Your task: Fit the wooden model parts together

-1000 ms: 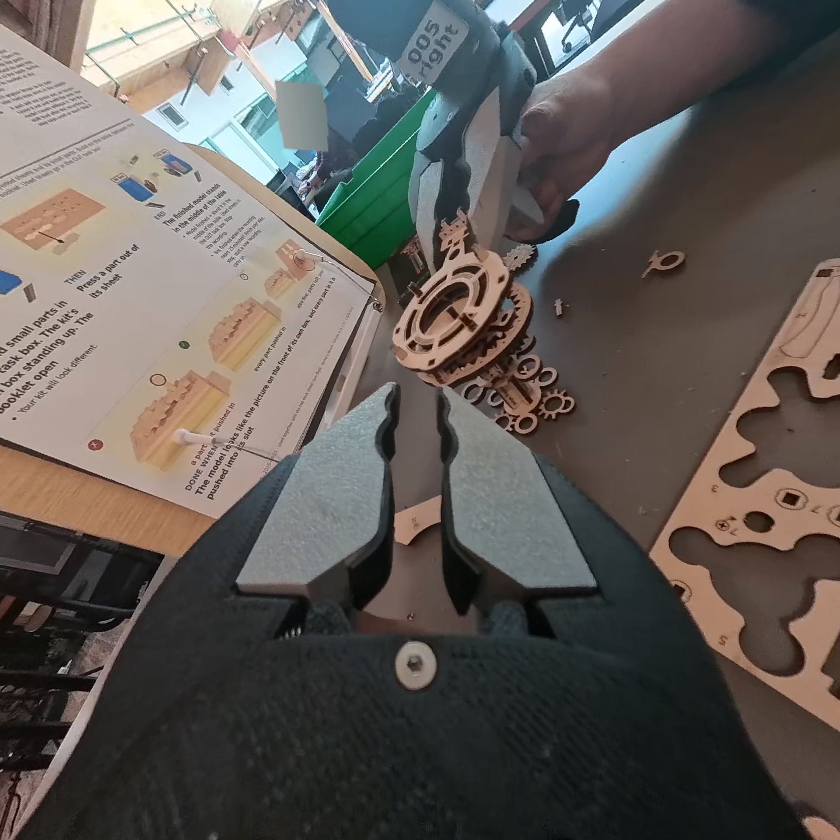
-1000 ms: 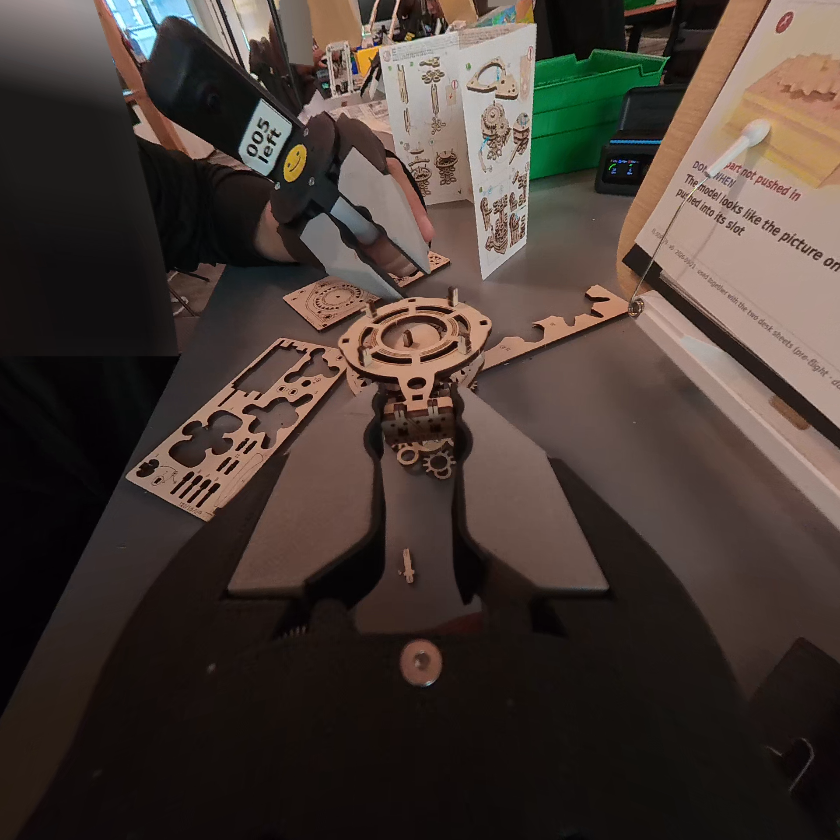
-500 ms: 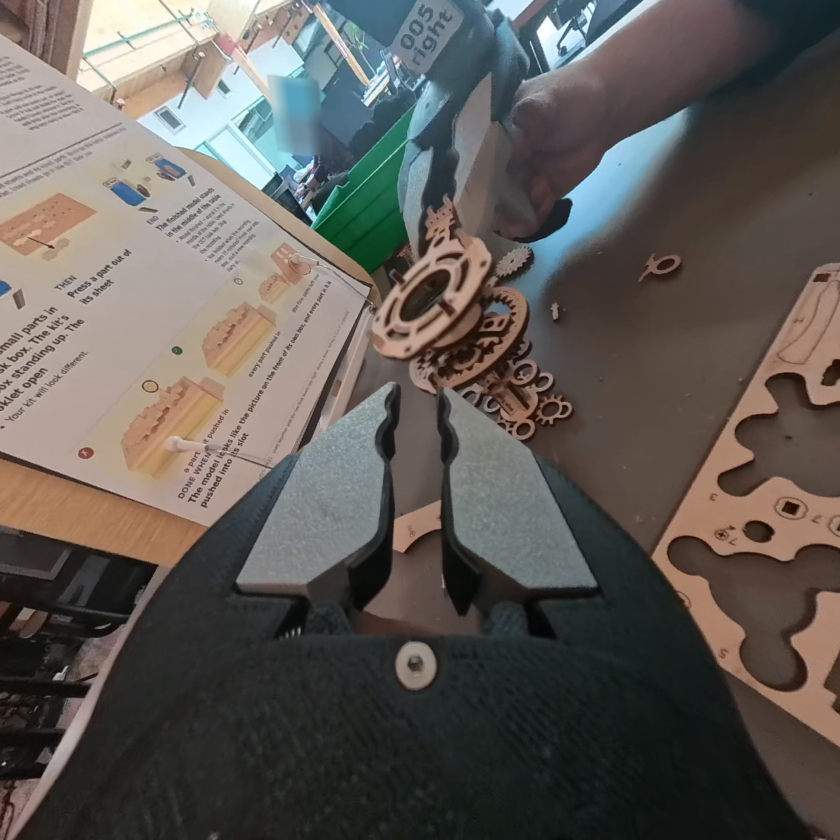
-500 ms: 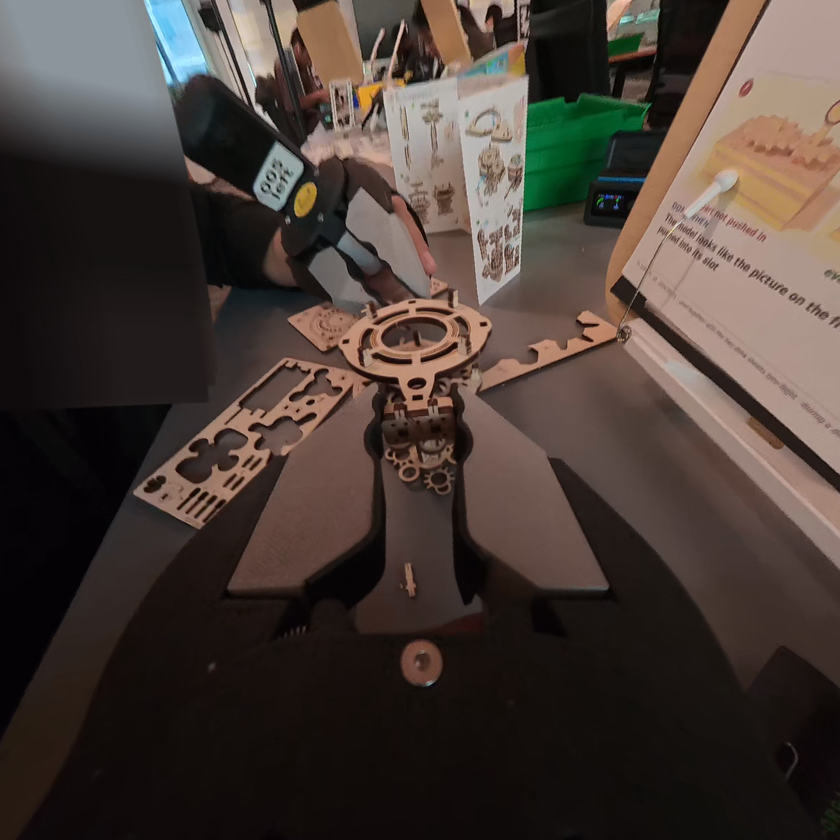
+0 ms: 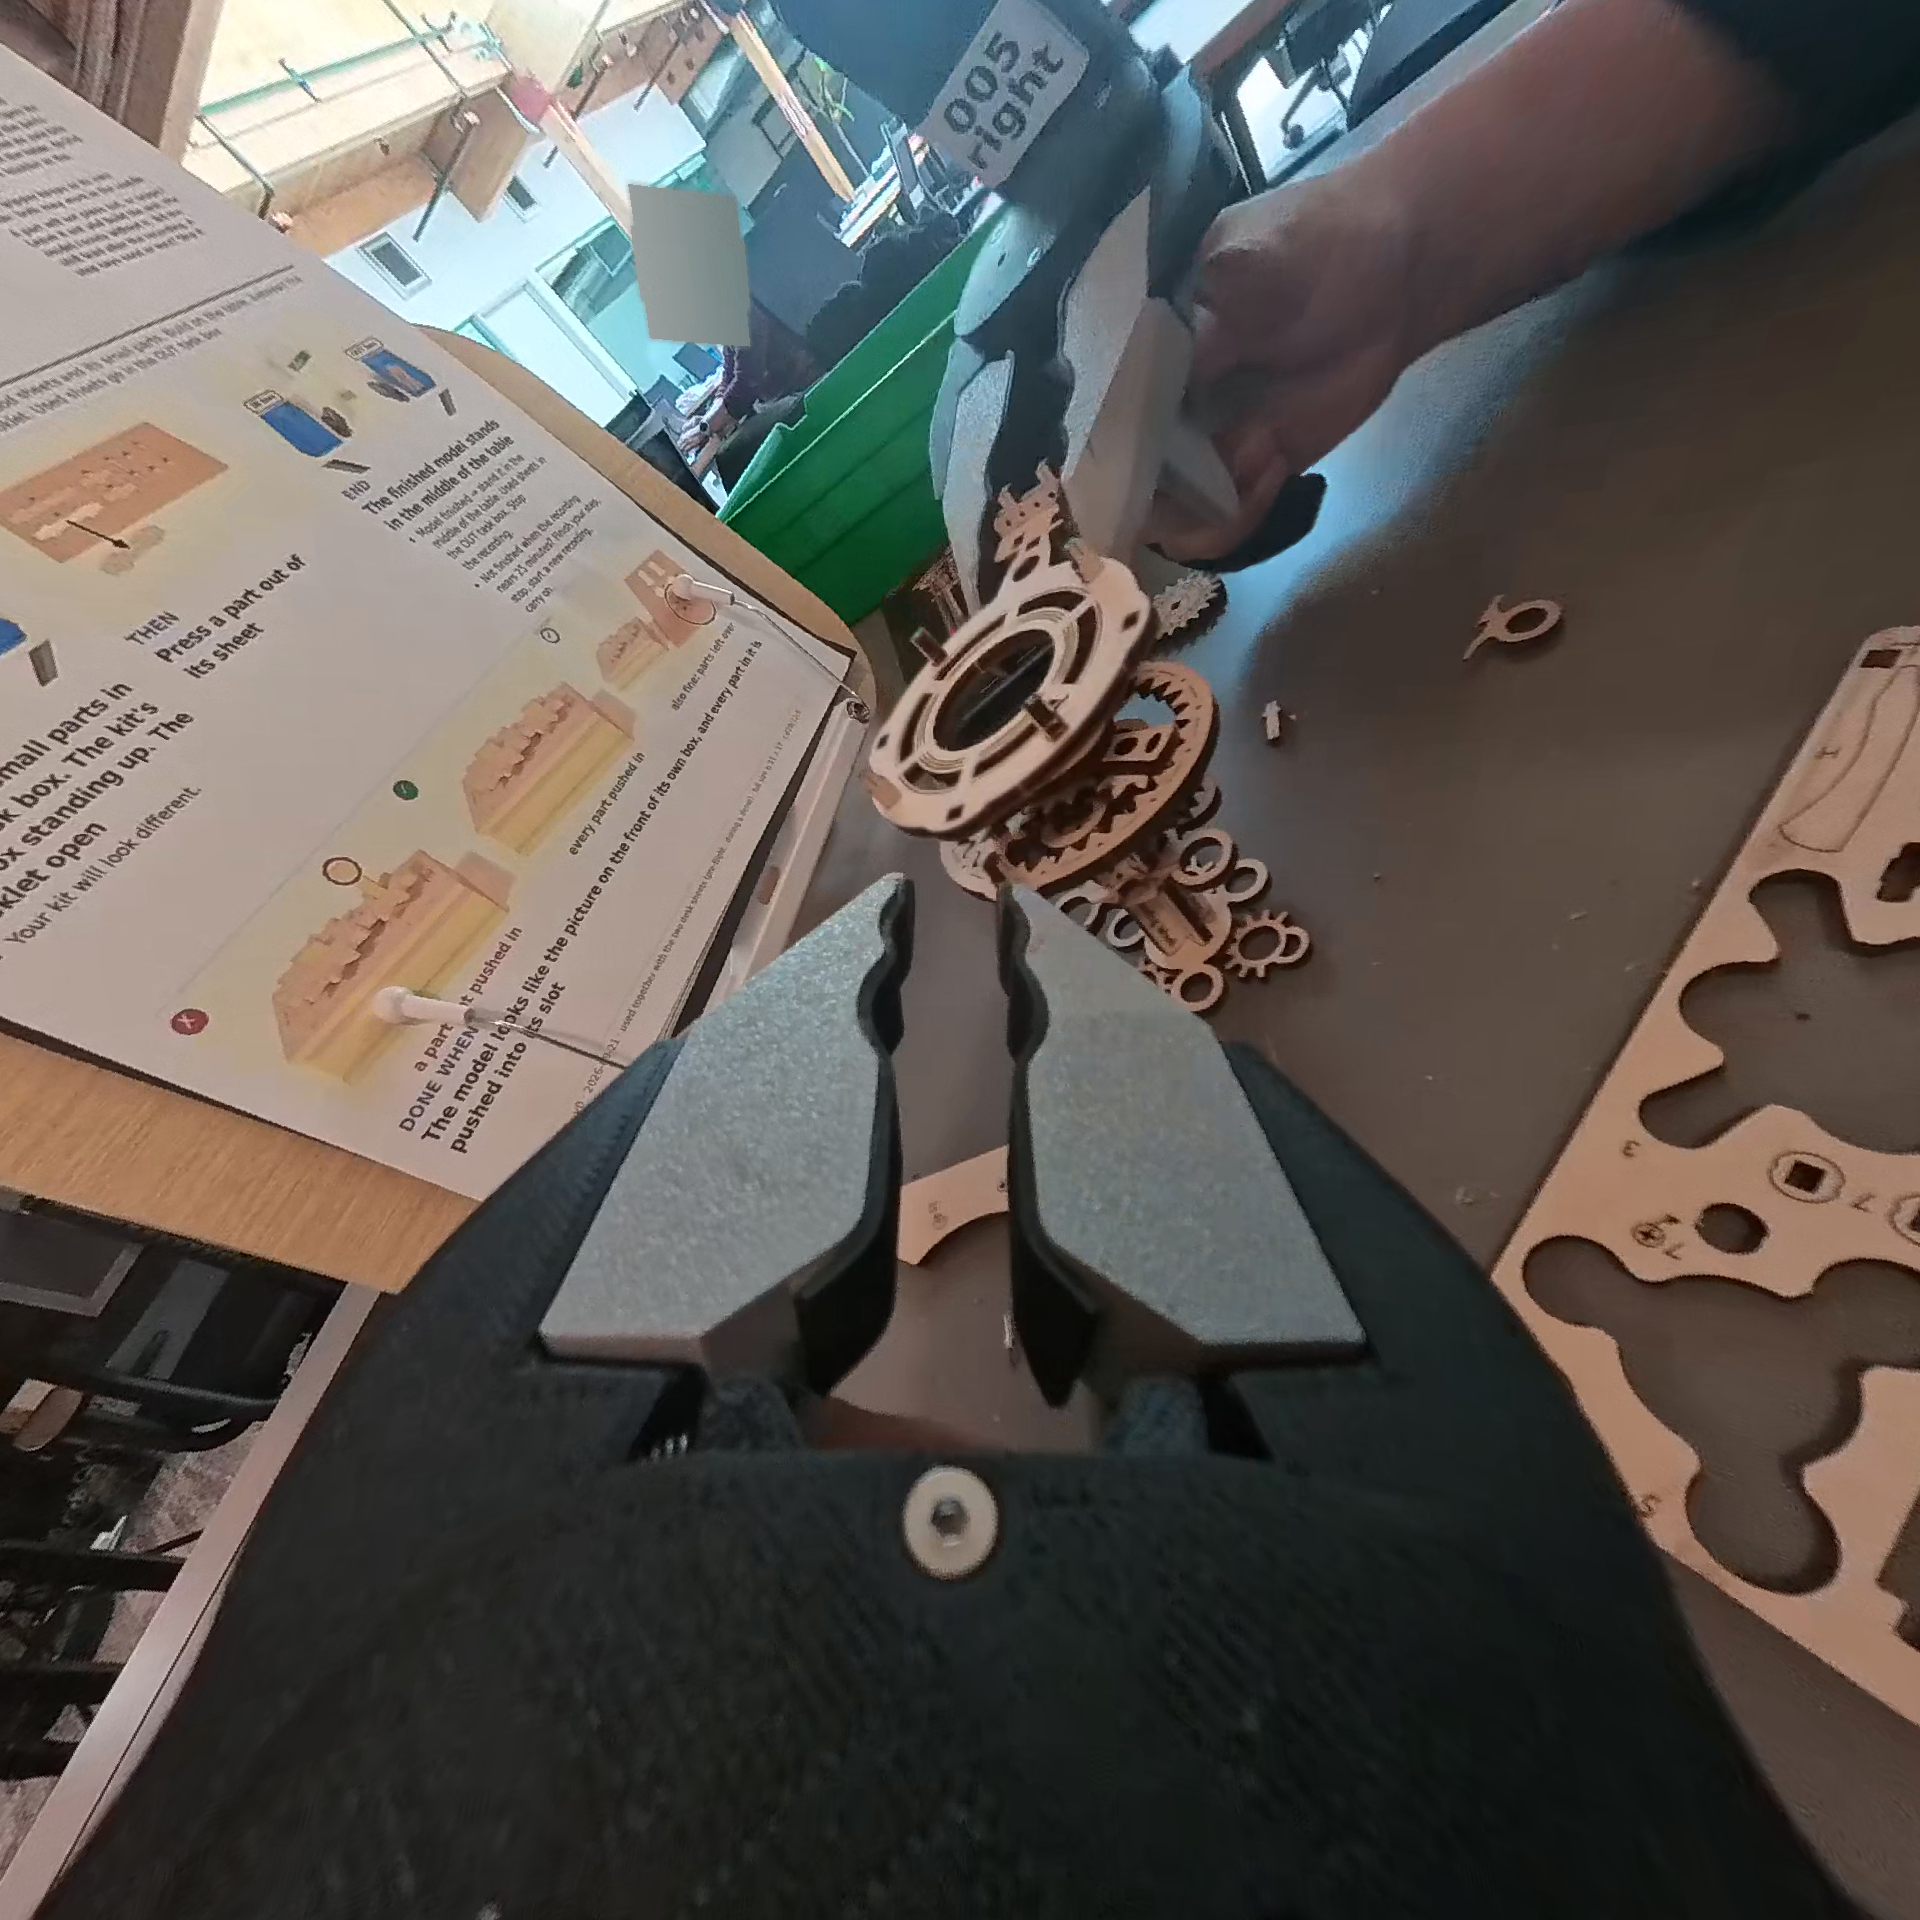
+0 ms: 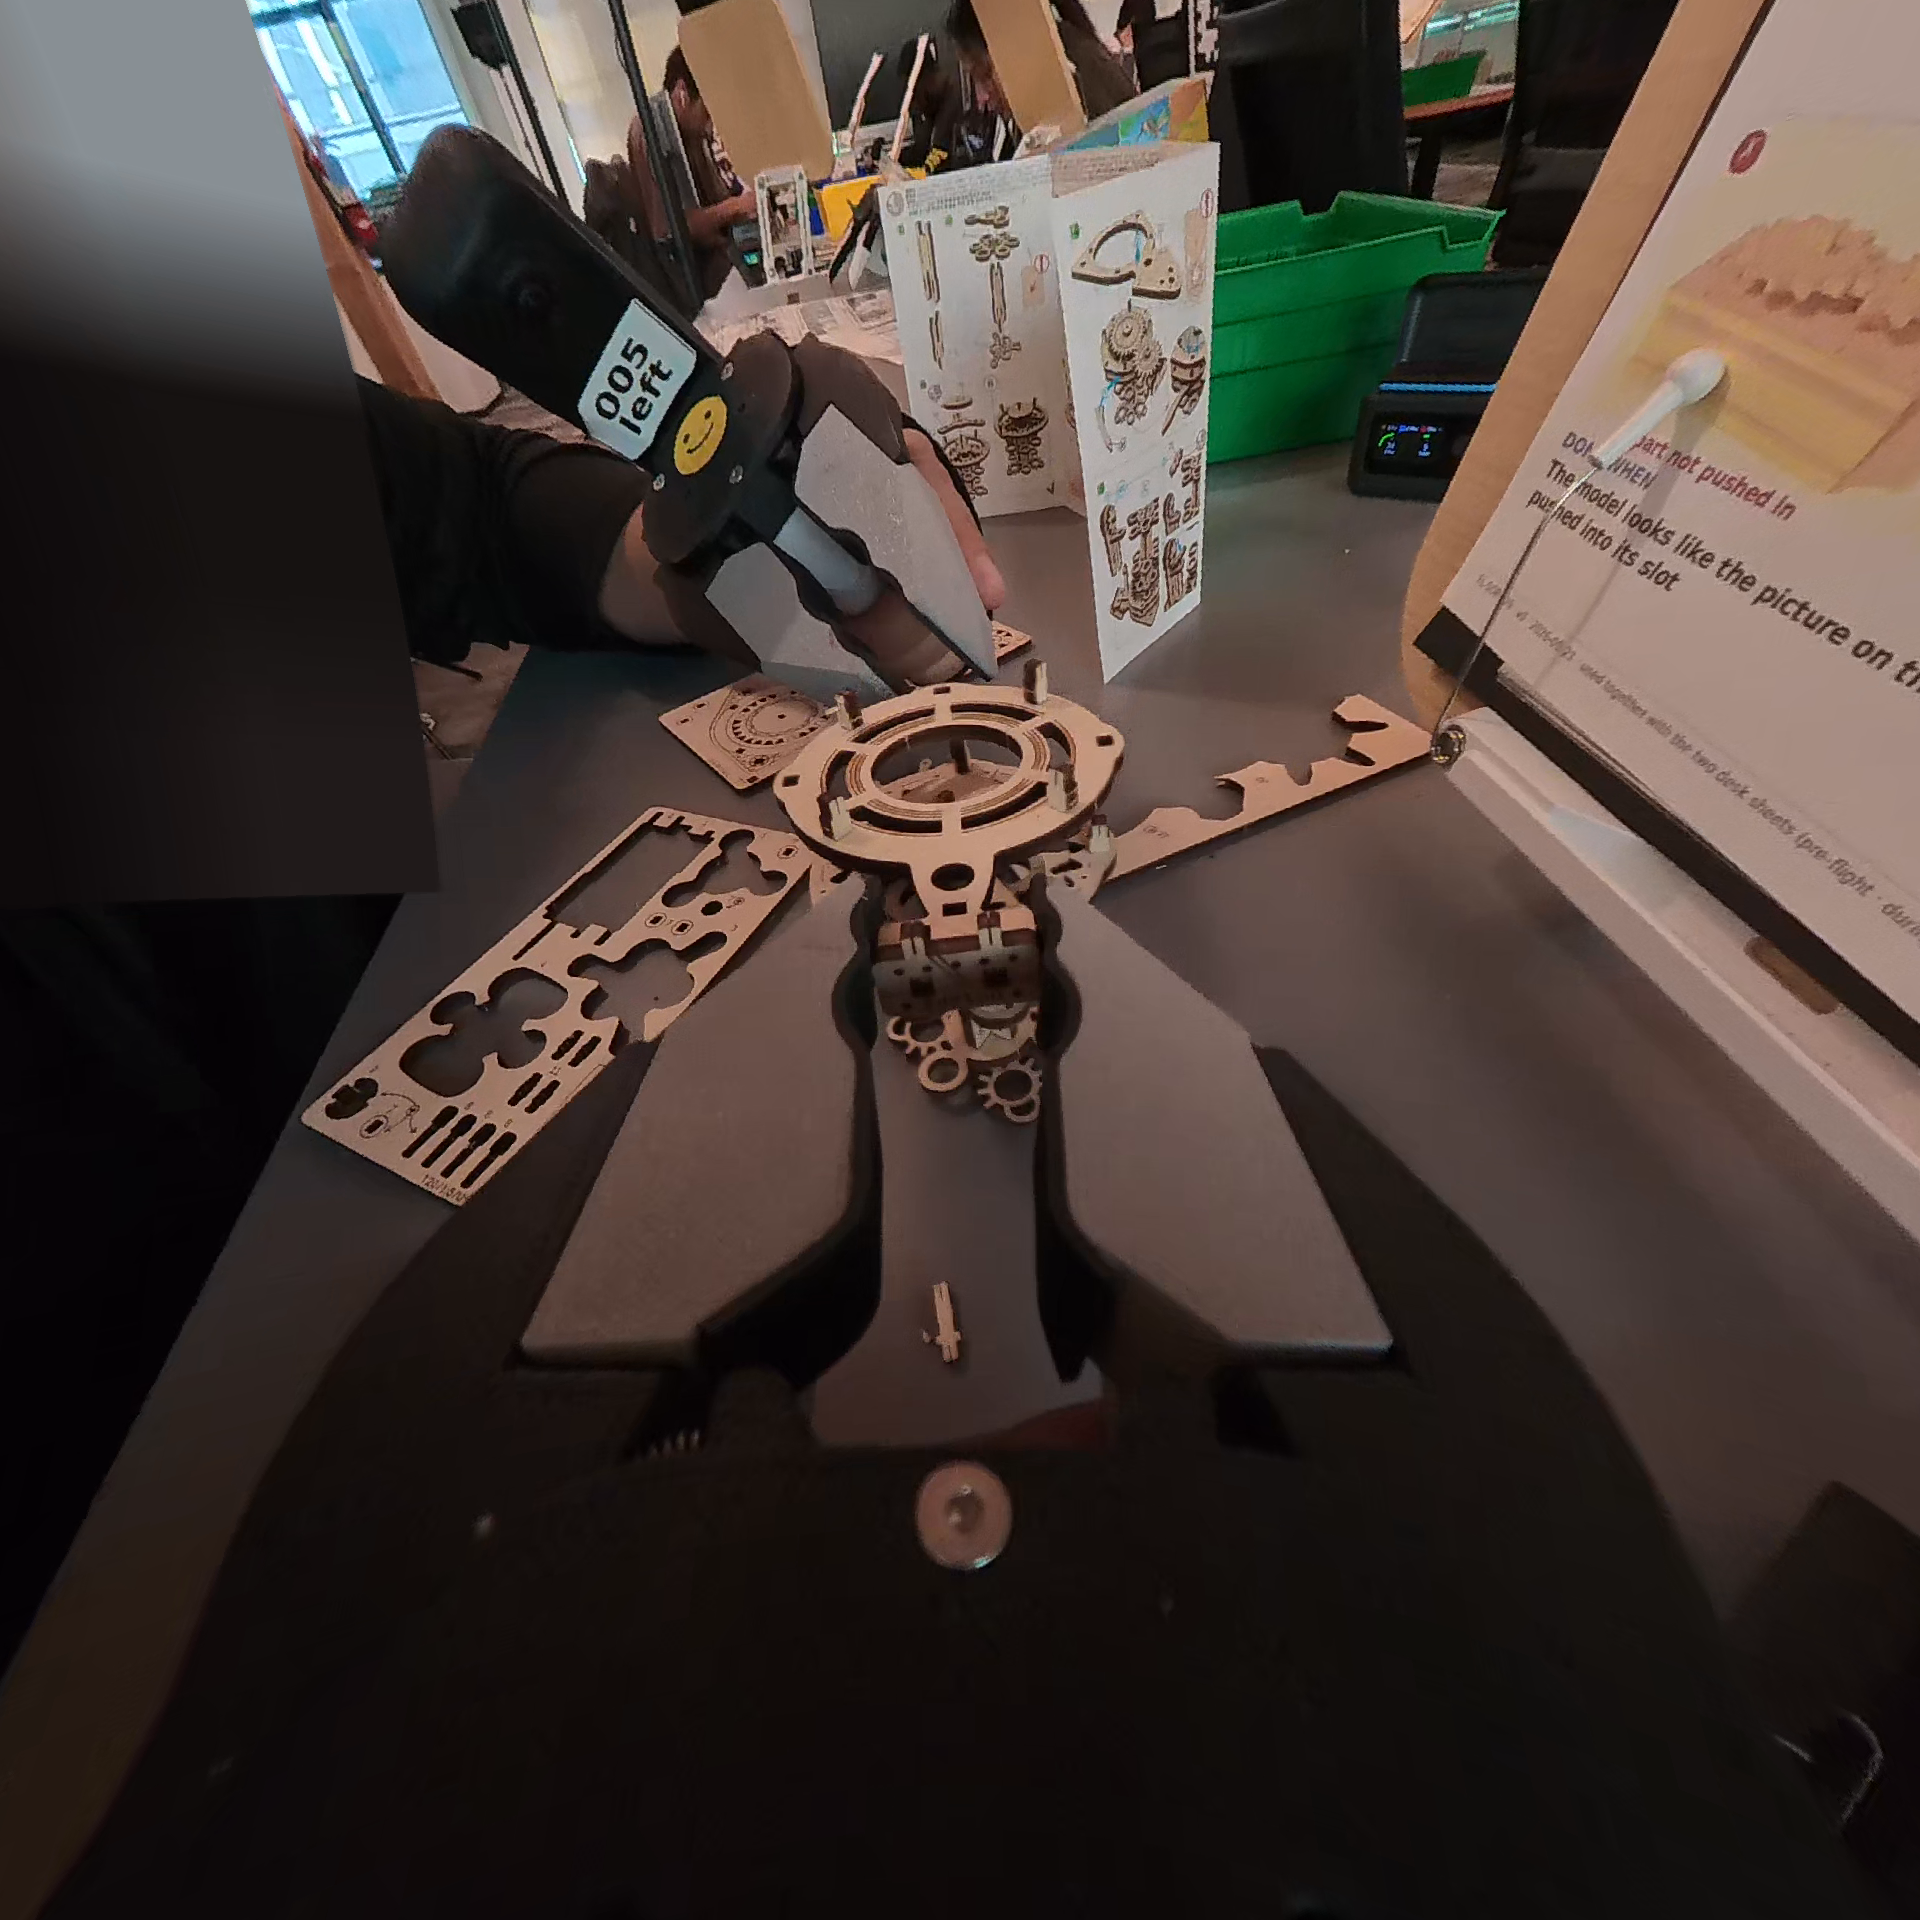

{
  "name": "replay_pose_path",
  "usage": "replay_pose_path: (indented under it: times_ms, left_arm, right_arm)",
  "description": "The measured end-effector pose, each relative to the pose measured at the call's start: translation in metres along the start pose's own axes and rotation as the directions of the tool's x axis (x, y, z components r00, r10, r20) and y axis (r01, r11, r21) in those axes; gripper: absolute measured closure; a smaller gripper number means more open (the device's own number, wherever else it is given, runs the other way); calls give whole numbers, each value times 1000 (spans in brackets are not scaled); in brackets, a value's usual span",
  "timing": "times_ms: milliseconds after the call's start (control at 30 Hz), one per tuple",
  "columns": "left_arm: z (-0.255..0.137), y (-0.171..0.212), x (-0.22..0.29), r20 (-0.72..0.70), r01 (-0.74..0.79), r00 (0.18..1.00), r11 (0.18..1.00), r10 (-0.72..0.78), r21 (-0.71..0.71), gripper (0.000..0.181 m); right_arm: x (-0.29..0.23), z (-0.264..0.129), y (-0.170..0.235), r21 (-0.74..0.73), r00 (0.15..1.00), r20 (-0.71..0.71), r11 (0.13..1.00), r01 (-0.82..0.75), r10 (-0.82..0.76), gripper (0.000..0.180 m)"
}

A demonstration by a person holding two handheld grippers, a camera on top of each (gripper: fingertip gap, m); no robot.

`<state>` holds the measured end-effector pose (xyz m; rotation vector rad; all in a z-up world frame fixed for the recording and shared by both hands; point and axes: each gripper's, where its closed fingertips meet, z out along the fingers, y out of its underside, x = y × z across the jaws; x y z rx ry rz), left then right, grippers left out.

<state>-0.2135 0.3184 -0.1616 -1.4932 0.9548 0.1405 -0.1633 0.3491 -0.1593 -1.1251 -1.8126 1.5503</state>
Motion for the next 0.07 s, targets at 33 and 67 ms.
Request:
replay_pose_path:
  times_ms: [33,67]
  left_arm:
    - [0,0,0,-2,0,1000,1000,0,0,168]
    - [0,0,1,-3,0,1000,1000,0,0,168]
  right_arm:
    - [-1,1,0,0,1000,1,1000,1,-1,155]
    - [-1,2,1,-3,1000,1,1000,4,-4,155]
